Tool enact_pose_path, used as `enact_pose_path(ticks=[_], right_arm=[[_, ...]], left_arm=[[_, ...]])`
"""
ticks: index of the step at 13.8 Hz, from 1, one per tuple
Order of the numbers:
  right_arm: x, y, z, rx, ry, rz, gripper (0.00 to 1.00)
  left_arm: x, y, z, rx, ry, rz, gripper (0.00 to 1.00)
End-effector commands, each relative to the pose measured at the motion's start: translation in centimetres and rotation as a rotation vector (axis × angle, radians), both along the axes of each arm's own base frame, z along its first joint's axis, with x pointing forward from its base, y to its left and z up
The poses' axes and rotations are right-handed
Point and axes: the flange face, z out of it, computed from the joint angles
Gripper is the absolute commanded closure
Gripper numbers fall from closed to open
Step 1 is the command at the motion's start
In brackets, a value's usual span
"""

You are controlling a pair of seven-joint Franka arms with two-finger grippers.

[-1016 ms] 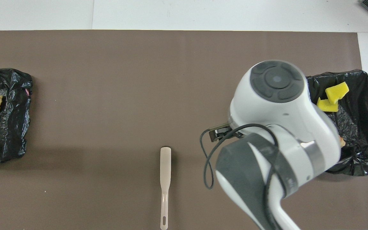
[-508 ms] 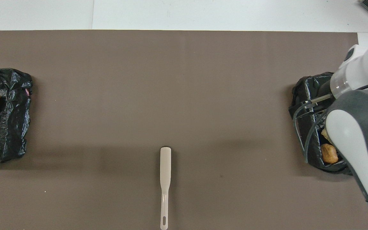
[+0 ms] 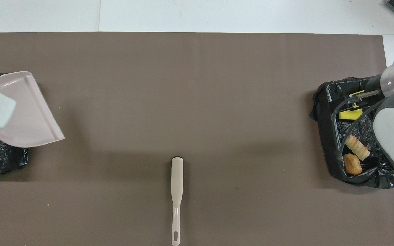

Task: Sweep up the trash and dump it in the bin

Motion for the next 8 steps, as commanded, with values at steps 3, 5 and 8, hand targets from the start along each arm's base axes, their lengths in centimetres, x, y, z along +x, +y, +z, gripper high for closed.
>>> enact_pose_path(ticks=[3, 5, 8], right_arm=[[-1.2, -2.0, 2.5, 0.005, -0.05, -0.171, 0.0], [-1.8, -2.2, 2.7, 0.041, -0.042, -0.189, 0.0], [-2.9, -1.9, 1.9, 0.052, -0.034, -0.205, 0.0]], left_arm=[[-1.9, -10.8, -2.5, -0.178, -0.158, 0.31, 1.0], [-2.3, -16.3, -4.6, -0.222, -0.216, 0.437, 1.0], [-1.3, -24.1, -8.3, -0.299, -0.27, 0.655, 1.0]])
